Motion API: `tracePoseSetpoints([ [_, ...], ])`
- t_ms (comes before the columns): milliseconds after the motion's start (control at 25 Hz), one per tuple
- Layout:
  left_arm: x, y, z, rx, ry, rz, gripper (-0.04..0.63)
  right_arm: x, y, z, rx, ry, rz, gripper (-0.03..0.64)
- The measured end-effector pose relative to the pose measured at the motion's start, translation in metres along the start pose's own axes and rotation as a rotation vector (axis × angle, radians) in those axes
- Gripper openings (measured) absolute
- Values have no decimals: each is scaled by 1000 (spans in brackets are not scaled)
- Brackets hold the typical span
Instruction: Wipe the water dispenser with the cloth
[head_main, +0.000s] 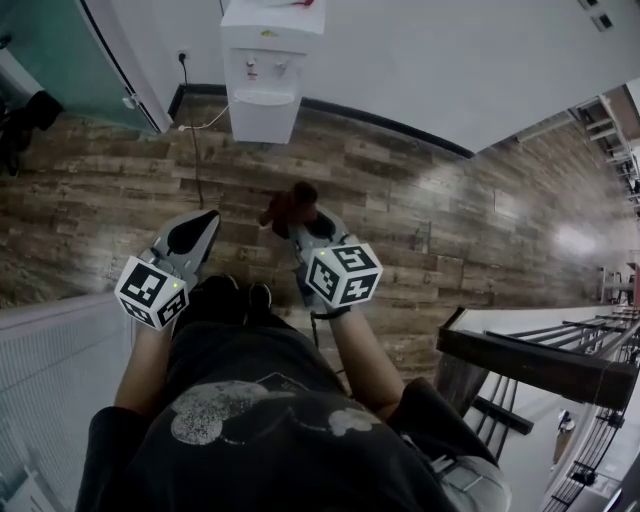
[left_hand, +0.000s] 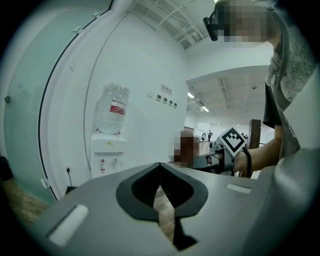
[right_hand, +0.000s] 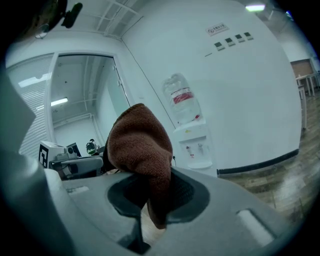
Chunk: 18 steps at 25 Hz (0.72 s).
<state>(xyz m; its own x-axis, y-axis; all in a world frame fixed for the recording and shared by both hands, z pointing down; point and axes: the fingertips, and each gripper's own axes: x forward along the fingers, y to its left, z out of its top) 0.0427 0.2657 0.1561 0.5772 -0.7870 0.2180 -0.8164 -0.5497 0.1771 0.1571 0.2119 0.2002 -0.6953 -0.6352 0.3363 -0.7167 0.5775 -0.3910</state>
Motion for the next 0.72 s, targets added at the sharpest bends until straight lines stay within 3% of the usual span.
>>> tracePoseSetpoints([
  [360,47,64,-3,-48,-15,-49,17,37,-26,16,1,5,-100,57],
  [520,83,97,10,-43,-14,-108,17,68,-49,41,-8,3,-164,57],
  [720,112,155,31,-30,-20,-127,17,124,-61,78,-25,-4,-195,57],
])
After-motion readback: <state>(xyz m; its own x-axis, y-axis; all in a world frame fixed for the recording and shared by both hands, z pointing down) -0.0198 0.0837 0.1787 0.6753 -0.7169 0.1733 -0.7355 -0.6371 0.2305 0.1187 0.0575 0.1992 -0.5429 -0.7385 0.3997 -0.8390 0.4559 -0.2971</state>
